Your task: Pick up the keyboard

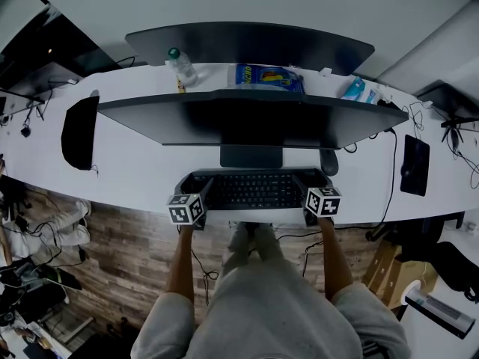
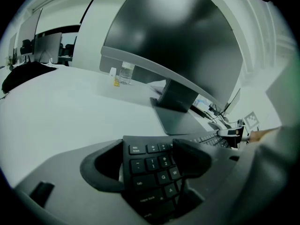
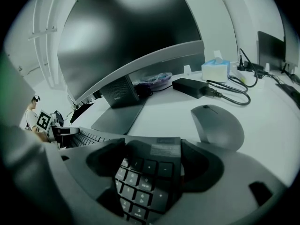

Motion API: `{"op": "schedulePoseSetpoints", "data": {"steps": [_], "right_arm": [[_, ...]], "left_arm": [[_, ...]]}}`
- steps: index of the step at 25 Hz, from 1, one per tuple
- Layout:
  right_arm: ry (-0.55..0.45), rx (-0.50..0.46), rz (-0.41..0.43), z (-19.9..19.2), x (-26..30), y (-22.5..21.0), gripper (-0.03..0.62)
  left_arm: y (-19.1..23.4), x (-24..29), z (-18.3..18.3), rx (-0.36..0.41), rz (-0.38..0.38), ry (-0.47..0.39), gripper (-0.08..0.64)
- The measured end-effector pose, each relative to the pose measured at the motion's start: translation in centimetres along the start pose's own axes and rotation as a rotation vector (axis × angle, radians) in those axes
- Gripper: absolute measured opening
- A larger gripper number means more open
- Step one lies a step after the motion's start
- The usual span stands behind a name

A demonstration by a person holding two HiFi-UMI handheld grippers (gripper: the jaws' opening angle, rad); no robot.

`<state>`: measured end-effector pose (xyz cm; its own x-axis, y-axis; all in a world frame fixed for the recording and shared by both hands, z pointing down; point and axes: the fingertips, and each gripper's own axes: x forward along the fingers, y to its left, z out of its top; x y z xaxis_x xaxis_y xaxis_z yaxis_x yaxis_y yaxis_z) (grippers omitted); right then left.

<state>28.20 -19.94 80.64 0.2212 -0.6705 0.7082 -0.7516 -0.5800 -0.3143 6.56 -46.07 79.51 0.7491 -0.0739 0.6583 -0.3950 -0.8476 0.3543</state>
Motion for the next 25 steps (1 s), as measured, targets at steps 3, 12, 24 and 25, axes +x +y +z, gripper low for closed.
{"op": "schedulePoseSetpoints", "data": {"steps": [3, 12, 24, 25], "right_arm": [[-0.009, 0.006, -0.002, 0.0, -0.1, 0.0, 0.364], [-0.033, 0.047, -0.011, 0.1, -0.4, -0.2, 0.344], [-0.079, 0.032, -0.018, 0.5, -1.0, 0.2, 0.341], [-0.086, 0.027, -0.018, 0.6, -1.1, 0.3, 0.339]], "left_arm": [[0.0, -0.1, -0.1, -0.005, 0.0, 0.001, 0.311], [-0.1, -0.2, 0.0, -0.039, 0.005, -0.008, 0.31], [-0.2, -0.6, 0.5, -0.053, 0.016, -0.043, 0.31], [-0.2, -0.8, 0.6, -0.054, 0.017, -0.048, 0.31]]}}
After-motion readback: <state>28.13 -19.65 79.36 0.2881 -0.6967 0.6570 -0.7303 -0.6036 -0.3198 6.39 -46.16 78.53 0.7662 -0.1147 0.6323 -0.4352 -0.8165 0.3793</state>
